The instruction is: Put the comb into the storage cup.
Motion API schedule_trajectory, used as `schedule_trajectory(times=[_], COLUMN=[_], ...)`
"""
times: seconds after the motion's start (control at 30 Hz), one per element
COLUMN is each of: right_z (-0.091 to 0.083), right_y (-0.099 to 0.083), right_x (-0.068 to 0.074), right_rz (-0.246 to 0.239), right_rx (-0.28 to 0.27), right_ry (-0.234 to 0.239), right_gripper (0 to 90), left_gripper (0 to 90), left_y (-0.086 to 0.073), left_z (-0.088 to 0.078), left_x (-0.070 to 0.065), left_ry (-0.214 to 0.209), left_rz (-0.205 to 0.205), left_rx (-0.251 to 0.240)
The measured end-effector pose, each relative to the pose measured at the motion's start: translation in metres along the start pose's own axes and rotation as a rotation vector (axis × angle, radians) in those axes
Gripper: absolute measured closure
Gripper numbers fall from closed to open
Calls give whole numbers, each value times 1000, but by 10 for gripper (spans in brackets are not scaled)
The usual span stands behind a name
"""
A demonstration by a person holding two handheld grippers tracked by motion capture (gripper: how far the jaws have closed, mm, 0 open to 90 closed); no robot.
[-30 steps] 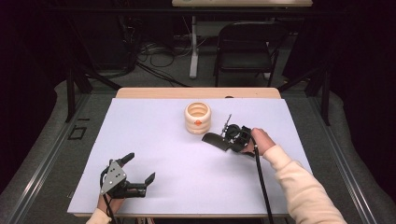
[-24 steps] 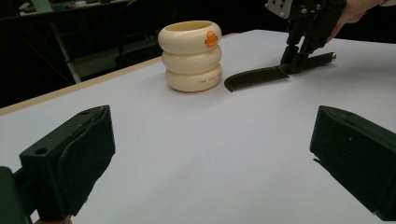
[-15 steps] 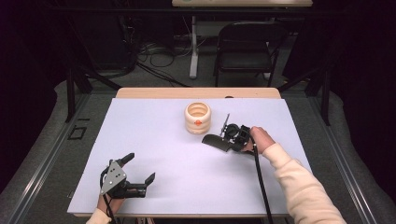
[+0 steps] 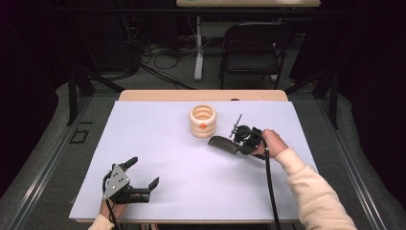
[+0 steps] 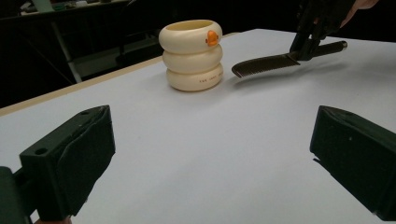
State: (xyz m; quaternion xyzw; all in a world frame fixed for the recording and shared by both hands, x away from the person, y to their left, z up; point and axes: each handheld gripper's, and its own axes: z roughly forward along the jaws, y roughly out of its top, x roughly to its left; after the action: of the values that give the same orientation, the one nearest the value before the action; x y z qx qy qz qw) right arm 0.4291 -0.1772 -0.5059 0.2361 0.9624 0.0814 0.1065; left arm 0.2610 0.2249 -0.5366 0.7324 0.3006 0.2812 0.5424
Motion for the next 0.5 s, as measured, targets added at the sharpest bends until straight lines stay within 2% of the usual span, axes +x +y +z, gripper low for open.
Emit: schedule_trajectory(times=[0.03, 0.1, 0.23, 0.5], right_z=[-2, -3, -8, -19], right_y=[0, -2, -5, -12], right_x=[0, 0, -2, -3], right_rz=[6, 7, 8, 46], right_rx=[12, -19, -43, -105], right_ry=[7, 10, 14, 26], right_gripper=[726, 727, 726, 726], left_gripper=[2, 2, 2, 2], left_y=[0, 0, 0, 0], left_z=[0, 0, 0, 0], left_x=[0, 0, 0, 0], left_ry=[0, 1, 0, 0], left_rz=[0, 0, -1, 0], left_rx=[0, -2, 0, 1])
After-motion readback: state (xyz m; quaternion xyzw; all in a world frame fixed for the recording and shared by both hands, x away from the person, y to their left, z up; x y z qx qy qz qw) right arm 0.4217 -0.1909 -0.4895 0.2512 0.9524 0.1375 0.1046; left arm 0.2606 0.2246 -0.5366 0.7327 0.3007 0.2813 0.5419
